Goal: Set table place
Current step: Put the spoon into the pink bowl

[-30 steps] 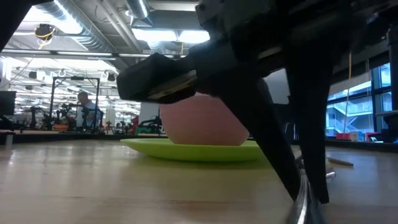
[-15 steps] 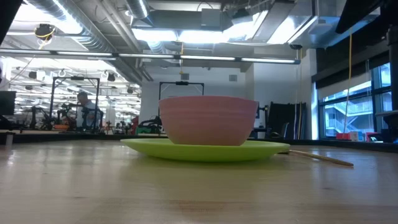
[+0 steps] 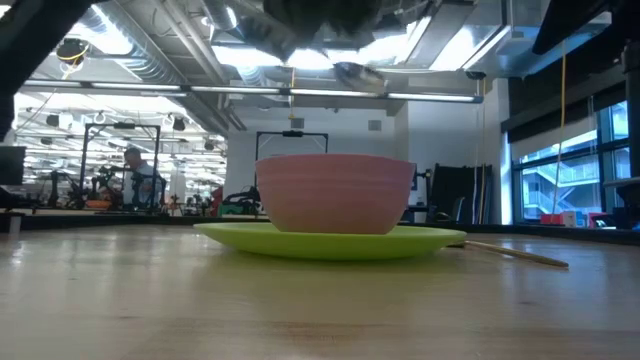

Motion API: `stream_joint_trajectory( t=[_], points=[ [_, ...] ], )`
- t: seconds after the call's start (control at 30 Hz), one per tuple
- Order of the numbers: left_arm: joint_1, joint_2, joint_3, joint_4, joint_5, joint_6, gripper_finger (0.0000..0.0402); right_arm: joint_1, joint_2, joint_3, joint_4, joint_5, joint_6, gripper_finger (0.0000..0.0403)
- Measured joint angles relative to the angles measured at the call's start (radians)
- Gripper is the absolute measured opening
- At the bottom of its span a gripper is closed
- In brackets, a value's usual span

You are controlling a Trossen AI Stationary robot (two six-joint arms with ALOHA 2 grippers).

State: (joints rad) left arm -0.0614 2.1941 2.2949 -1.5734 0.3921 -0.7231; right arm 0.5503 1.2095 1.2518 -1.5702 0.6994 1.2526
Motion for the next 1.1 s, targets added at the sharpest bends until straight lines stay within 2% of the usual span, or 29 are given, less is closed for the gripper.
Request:
stream_joint_trajectory(
  t=[0.33,0.47,0.77,1.1],
  points=[
    [0.156,-0.007,-0.212,0.001,0.143,0.144,0.0000,0.000,0.000,0.000,0.003,0.000,0.002,0.0017],
    [0.159,-0.005,-0.290,0.002,0.178,0.184,0.0000,0.000,0.000,0.000,0.003,0.000,0.002,0.0017],
    [0.145,-0.005,-0.414,0.040,0.174,0.195,0.0000,0.000,0.000,0.000,0.004,0.015,0.000,0.0017],
    [0.155,-0.005,-0.463,0.188,0.207,0.134,0.0000,0.000,0.000,0.000,0.008,0.018,0.002,0.0016]
  ],
)
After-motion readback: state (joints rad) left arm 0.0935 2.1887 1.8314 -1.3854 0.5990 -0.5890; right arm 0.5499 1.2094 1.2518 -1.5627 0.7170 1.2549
